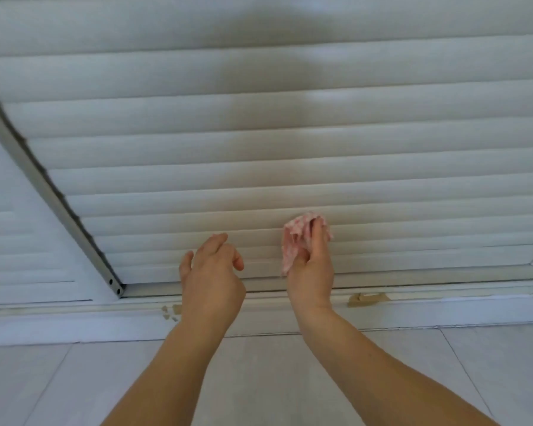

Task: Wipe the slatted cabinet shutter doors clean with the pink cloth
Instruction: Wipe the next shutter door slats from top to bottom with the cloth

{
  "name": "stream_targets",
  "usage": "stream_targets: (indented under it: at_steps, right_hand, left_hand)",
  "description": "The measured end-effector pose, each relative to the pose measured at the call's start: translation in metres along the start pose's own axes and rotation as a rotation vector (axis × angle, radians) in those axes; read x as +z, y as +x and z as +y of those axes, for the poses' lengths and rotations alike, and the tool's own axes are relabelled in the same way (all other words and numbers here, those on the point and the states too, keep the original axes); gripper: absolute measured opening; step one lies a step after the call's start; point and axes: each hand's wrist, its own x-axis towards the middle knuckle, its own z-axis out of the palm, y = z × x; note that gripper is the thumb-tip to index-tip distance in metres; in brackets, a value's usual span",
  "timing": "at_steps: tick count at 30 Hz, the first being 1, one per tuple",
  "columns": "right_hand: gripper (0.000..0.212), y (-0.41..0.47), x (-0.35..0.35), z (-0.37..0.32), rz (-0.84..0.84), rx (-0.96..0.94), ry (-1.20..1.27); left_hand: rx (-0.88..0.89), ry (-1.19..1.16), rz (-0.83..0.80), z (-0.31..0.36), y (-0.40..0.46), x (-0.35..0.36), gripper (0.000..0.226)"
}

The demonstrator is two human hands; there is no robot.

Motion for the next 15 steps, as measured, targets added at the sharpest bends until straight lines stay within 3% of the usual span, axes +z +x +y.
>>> stream_targets:
  at_steps: [5,10,15]
  right_hand:
    - [0.062,0.022,-0.002,-0.005,0.231,0.040,-0.010]
    - [0.065,0.014,0.034,-0.022,0.239,-0.006,-0.078]
    - [0.057,-0.011,0.080,-0.022,0.182,-0.208,-0.174]
  left_hand:
    - [-0.044,-0.019,0.019,-0.028,0.001,-0.012,0.036]
    - [-0.095,-0.032,0.007,-0.051,0.001,-0.017,0.036]
    - [-0.119,-0.079,0.001,-0.071,0.002,-0.016,0.036]
